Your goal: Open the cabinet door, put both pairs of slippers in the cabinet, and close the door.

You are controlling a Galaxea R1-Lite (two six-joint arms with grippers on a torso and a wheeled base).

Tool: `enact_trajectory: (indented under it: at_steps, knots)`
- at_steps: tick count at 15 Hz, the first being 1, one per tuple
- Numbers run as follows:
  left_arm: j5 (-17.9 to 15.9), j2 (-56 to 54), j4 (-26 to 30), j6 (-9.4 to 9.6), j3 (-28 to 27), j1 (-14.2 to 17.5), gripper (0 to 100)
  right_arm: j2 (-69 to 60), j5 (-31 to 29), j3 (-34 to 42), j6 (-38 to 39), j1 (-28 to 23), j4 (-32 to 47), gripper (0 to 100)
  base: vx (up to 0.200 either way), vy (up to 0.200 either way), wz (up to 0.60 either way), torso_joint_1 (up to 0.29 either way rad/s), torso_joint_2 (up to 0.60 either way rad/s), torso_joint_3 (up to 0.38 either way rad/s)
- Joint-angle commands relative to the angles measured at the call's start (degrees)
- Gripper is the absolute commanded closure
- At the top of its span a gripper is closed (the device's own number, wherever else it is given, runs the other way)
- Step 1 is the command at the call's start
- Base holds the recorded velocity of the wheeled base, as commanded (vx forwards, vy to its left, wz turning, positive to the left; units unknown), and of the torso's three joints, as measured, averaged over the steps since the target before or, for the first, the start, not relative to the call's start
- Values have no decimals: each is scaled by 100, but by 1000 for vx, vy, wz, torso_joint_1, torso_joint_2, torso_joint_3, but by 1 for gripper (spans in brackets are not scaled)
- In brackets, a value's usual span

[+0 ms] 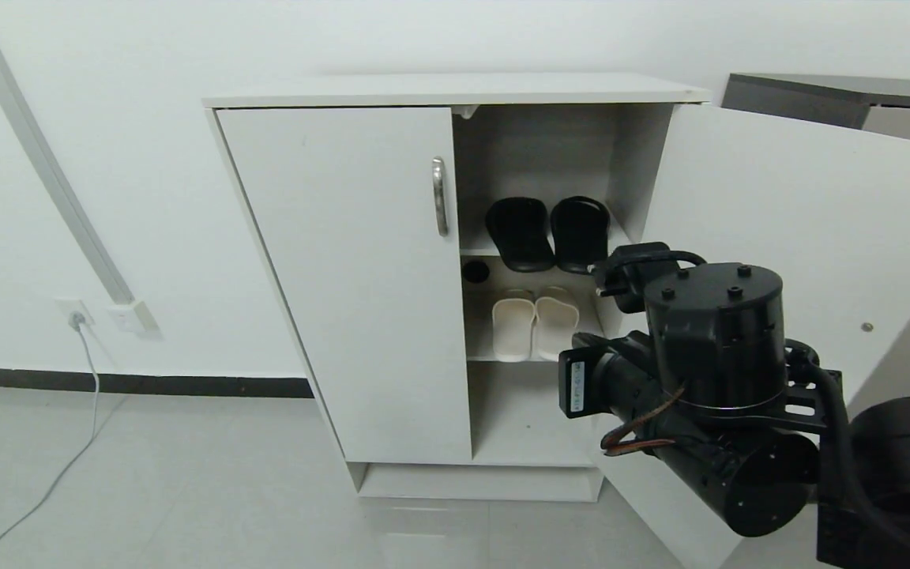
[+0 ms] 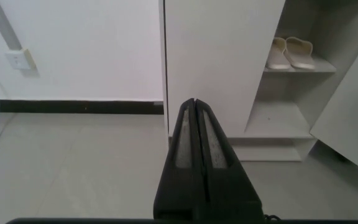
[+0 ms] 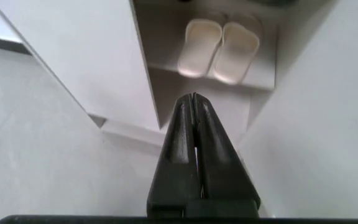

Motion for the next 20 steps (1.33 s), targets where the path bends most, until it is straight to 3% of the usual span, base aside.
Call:
enact_trajectory:
  at_steps: [1, 20]
  knots:
    - [-3, 7, 0, -2, 0, 2, 100, 78, 9, 29, 1, -5, -10, 100, -200, 0, 0, -2, 12, 7]
    - [-3, 7, 0, -2, 0, 2, 100, 166, 9, 169, -104, -85, -63, 100, 0, 0, 0, 0, 0, 0]
